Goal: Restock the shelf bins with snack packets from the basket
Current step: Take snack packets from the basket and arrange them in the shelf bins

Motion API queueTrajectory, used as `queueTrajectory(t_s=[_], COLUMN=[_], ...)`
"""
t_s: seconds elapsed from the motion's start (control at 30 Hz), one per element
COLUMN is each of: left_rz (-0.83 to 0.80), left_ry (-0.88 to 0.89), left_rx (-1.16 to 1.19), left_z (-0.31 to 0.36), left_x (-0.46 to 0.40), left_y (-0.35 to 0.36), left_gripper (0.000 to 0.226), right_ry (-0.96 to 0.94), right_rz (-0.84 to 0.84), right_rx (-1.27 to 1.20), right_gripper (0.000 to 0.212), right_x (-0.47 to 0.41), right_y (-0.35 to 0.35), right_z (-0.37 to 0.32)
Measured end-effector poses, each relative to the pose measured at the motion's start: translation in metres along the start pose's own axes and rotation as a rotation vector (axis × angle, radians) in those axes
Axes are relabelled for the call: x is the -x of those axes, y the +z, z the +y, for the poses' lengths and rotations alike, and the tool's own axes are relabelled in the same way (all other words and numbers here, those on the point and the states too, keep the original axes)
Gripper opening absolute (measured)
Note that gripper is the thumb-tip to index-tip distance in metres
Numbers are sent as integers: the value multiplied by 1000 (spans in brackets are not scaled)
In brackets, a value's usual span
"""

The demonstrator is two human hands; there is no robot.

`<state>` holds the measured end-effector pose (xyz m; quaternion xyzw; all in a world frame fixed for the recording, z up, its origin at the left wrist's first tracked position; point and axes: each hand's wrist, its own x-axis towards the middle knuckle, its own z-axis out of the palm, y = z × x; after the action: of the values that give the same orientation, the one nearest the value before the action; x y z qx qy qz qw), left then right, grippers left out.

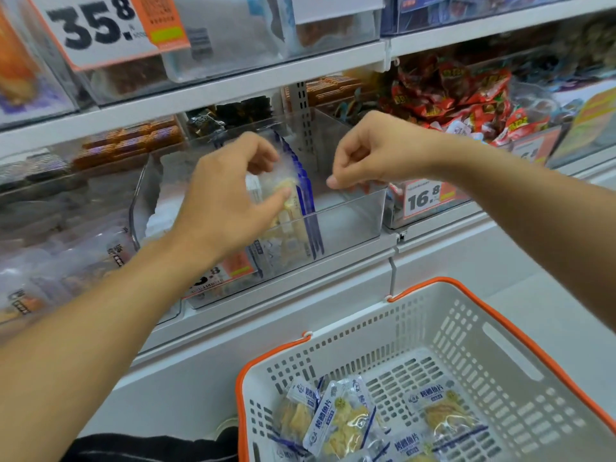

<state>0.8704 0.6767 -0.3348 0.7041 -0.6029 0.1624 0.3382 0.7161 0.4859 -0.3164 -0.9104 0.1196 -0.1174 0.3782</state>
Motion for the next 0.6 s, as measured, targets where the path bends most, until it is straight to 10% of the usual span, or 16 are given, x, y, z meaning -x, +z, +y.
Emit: queueTrajectory(t_s=[0.13,0.37,0.6], left_rz=[-192,-1509,-1456], left_ry=[221,201,193], left_rx=[166,-239,-124], left_z=[30,24,20], left_x=[13,68,72], left_y=[36,128,167], left_gripper=[12,47,41], right_ry=[340,626,646], right_rz=[-528,-727,-691], right_rx=[8,570,551], right_gripper=[16,88,128], right_x=[27,93,178], right_y=[-13,148,220], right_z=[34,199,295])
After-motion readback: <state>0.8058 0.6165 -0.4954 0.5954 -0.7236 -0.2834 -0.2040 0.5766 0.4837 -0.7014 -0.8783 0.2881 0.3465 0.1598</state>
